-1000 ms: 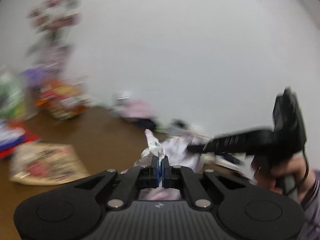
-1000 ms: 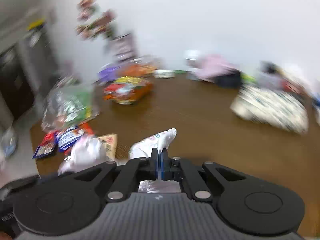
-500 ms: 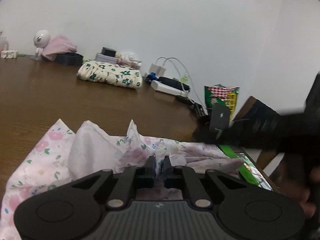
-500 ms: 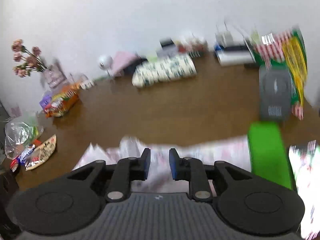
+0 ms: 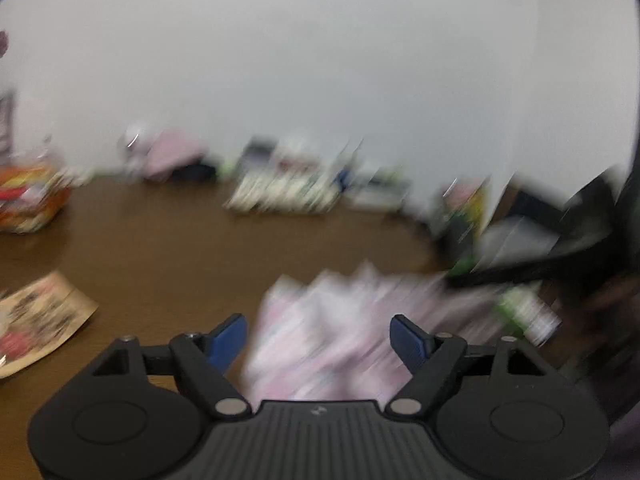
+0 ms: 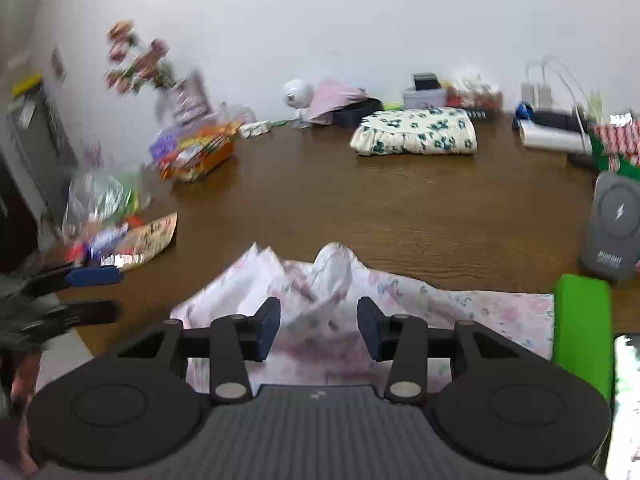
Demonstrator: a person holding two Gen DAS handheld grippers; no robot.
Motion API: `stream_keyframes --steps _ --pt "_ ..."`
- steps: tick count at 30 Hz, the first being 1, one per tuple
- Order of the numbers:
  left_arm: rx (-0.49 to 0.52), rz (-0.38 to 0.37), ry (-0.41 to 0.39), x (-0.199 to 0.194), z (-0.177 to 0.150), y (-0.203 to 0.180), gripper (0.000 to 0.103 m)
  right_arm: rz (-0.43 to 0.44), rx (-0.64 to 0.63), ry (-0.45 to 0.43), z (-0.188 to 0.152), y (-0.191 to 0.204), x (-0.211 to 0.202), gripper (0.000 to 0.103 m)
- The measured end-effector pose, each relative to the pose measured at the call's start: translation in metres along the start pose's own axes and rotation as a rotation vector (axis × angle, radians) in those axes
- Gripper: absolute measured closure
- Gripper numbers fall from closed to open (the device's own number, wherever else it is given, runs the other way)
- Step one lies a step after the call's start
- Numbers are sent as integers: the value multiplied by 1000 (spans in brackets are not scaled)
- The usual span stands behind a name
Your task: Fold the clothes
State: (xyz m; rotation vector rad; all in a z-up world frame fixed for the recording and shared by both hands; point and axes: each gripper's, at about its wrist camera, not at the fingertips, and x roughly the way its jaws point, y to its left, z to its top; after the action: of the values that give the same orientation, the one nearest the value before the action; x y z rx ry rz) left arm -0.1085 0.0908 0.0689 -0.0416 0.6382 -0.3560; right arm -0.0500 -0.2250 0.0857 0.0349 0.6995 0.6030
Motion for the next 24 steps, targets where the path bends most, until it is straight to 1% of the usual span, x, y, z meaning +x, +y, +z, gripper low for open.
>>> stream_keyframes --steps 1,3,4,5,7,8,9,10,11,13,15,17,18,20,21,23,24 --pt "4 -5 32 6 -5 2 27 -2 -31 -3 -2 2 -8 60" --pt "26 -17 78 22 -10 0 29 27 -16 19 2 0 -15 59" --pt "46 -21 92 31 -11 -4 35 65 -13 42 3 1 -13 57" --pt "72 -26 95 37 -11 -11 38 93 -17 68 1 4 -6 56" --pt "101 -46 87 46 -10 -18 53 136 -13 118 -2 9 17 56" --pt "115 -56 83 50 -9 -21 56 149 -7 140 -3 11 32 65" --pt "129 -67 80 55 -8 -24 67 140 3 141 -3 11 43 75" --pt "139 -51 82 60 -6 -28 84 128 13 141 -5 10 52 95" --pt "141 -45 86 62 -5 -30 89 121 23 131 -2 9 56 96" --pt "114 -61 51 64 -2 -29 97 126 46 83 7 4 54 97" --pt "64 -78 11 68 3 -29 98 119 63 35 15 -1 48 98" --pt "4 -79 -66 70 8 -30 99 99 71 -18 23 -6 44 98" --pt "-24 -73 -83 75 10 -33 99 89 71 -39 26 -8 43 98" --pt "-78 -59 -110 87 16 -39 99 52 45 -39 29 -9 44 97" --pt "-85 -44 -104 94 16 -43 99 37 24 -12 28 -7 47 96" --pt "-67 -11 -65 107 14 -49 99 13 -44 102 20 -5 55 89" --pt "-59 10 -46 113 12 -50 98 -10 -73 135 16 -3 53 87"
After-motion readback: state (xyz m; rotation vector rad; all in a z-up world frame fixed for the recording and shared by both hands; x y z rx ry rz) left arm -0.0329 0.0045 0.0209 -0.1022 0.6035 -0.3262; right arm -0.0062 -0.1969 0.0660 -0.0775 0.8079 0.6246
